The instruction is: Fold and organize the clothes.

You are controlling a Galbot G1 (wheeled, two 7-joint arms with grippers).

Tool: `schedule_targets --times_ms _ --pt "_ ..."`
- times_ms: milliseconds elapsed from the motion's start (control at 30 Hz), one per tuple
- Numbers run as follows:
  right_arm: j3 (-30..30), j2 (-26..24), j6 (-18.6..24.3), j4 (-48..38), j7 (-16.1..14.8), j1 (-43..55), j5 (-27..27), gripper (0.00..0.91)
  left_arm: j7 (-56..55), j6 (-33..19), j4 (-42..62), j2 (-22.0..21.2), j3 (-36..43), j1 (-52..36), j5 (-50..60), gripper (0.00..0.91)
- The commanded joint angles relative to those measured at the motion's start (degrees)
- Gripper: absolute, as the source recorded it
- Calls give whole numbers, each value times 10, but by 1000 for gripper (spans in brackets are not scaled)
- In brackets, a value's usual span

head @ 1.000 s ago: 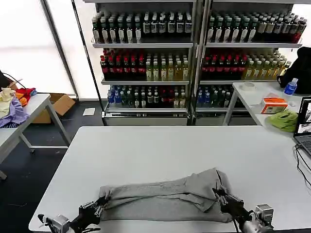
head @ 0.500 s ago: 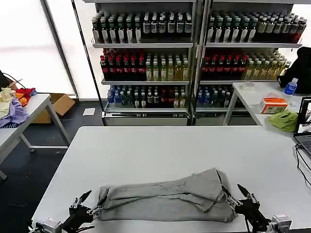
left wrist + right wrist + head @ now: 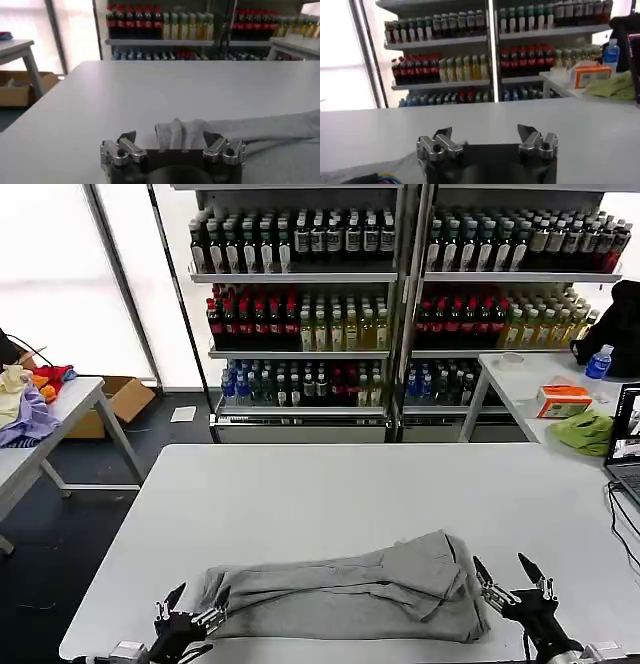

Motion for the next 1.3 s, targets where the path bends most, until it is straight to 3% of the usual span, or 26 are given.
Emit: schedule_targets --times_ms 33,100,167,200,267,300,633,933,1100,1300 --pt "3 5 23 -2 -3 -1 9 907 -20 14 41 -34 14 -12 14 907" --pt "-1 5 22 -3 -1 0 7 907 -15 14 43 -34 13 -9 14 796" --pt "-1 6 21 -6 1 3 -1 907 -8 17 41 -37 18 -4 19 615" --pt "0 7 21 -7 1 4 0 907 -6 18 39 -40 20 -1 24 262" --pt "1 7 19 -7 3 3 5 907 0 18 39 -48 28 1 33 50" --pt "1 6 20 -8 2 1 5 907 0 17 40 -52 34 1 39 20" --pt "-5 6 22 -11 5 3 6 907 4 1 41 -74 64 -13 55 10" --pt "-7 6 23 -10 6 4 10 907 8 -8 34 -72 27 -17 32 10" --pt "-7 3 23 -10 6 5 10 907 13 -5 8 -54 -65 -11 -7 10" --pt "-16 2 23 -10 7 9 9 907 57 4 37 5 -251 -18 -46 10"
